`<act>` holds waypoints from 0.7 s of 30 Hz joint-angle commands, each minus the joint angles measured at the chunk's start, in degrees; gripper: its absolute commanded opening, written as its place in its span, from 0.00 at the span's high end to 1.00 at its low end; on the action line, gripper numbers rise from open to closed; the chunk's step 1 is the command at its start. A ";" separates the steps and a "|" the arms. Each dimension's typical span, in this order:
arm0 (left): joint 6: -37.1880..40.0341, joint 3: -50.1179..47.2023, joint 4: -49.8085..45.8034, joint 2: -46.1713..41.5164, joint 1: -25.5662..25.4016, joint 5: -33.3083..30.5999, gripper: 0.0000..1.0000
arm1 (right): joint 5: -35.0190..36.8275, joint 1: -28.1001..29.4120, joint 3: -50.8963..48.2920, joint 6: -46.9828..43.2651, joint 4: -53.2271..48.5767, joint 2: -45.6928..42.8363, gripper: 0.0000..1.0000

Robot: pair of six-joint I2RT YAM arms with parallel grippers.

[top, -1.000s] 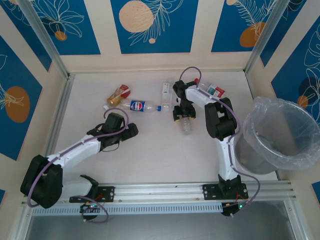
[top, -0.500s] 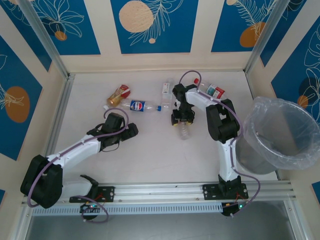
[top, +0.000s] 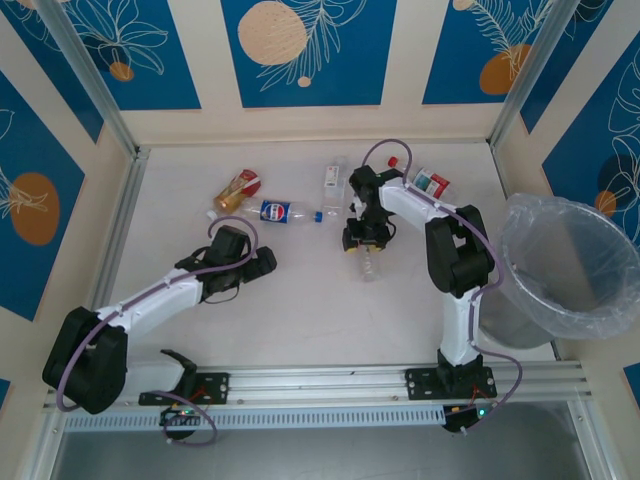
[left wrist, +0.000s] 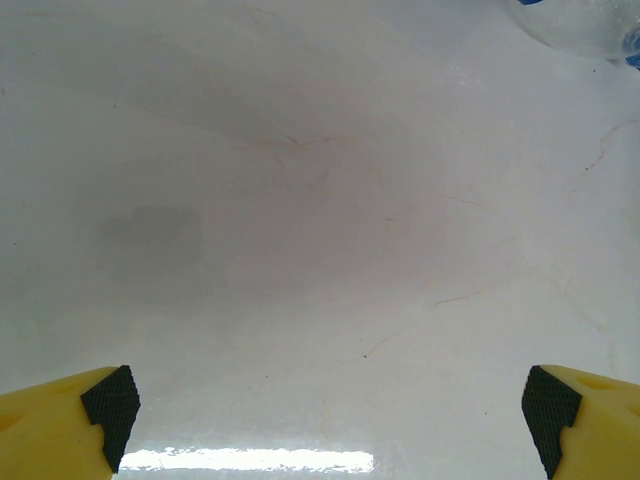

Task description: Put the plastic bottles in the bin

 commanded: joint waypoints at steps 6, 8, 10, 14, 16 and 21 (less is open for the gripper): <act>-1.17 1.88 -0.73 1.23 0.40 1.27 0.00 | -1.86 -0.08 -2.42 1.04 1.80 -5.92 0.51; -1.12 2.19 -0.67 1.50 0.51 1.36 0.00 | -0.70 0.26 -3.69 0.46 3.93 -8.72 0.52; -1.02 2.60 -0.62 2.12 0.40 1.58 0.00 | 0.11 0.18 -4.44 0.57 4.96 -11.48 0.53; -1.01 3.46 -0.07 3.32 0.39 2.38 0.00 | 0.78 0.15 -5.93 -0.48 6.40 -16.35 0.53; -1.11 3.76 0.38 4.20 0.40 2.93 0.00 | 1.04 0.01 -6.28 -0.90 6.65 -18.61 0.53; -1.39 4.94 1.35 6.34 0.35 4.33 0.00 | -0.04 -0.77 -7.08 -1.16 8.01 -23.81 0.54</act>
